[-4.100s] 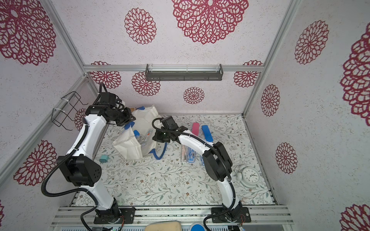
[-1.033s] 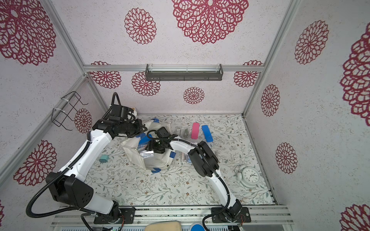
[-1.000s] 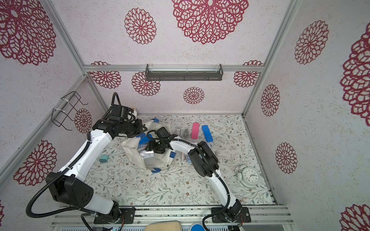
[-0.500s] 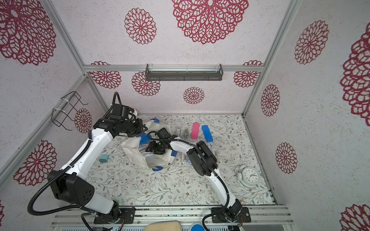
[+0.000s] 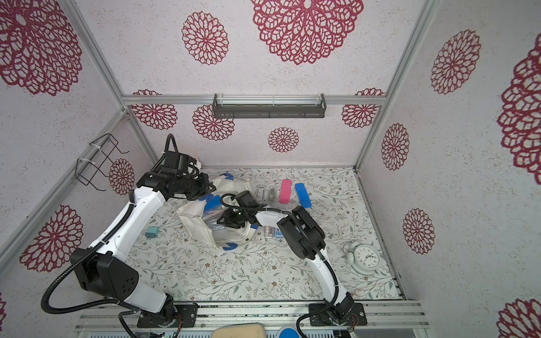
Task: Take out the compass set from the canvas bag
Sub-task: Pick up the compass set from the canvas bag.
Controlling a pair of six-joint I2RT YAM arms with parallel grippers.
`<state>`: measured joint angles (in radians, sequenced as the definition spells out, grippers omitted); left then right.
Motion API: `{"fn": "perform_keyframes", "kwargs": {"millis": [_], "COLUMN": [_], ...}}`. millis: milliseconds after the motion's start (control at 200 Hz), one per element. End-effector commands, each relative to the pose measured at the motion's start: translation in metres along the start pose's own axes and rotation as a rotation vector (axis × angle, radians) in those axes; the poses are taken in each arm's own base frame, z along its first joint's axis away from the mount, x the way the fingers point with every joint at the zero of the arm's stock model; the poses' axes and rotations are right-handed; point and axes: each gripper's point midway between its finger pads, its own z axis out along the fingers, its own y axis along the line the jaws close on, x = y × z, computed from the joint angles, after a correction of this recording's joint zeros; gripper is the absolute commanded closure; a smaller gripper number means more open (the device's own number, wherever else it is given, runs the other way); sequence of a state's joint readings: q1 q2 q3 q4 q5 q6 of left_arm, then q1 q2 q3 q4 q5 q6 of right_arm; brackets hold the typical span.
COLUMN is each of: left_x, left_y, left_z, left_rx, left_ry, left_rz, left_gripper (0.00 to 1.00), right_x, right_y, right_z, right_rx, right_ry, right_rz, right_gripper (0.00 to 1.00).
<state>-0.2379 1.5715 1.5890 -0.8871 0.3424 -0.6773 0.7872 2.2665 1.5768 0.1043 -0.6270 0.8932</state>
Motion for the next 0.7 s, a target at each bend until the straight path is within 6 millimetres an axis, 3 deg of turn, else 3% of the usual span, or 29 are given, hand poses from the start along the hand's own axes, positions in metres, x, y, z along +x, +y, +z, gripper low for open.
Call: {"fn": "perform_keyframes", "kwargs": {"millis": [0, 145, 440, 695], "left_x": [-0.012, -0.013, -0.011, -0.012], "left_y": [-0.016, -0.017, -0.015, -0.016], "left_z": [-0.006, -0.007, -0.007, -0.007], "left_rx": [0.043, 0.042, 0.036, 0.038], "left_ry": [-0.039, -0.040, -0.037, -0.041], "left_rz": [0.028, 0.028, 0.021, 0.024], "left_gripper": [1.00, 1.00, 1.00, 1.00], "right_x": [-0.004, -0.005, -0.013, -0.014], "right_y": [0.038, 0.039, 0.053, 0.068], "right_z": [-0.012, -0.002, 0.005, 0.003], "right_rx": [-0.091, -0.108, -0.183, -0.235], "right_ry": [-0.002, 0.015, 0.017, 0.021], "right_rz": [-0.064, -0.052, -0.031, -0.033], "right_gripper": [0.45, 0.44, 0.64, 0.58]}}
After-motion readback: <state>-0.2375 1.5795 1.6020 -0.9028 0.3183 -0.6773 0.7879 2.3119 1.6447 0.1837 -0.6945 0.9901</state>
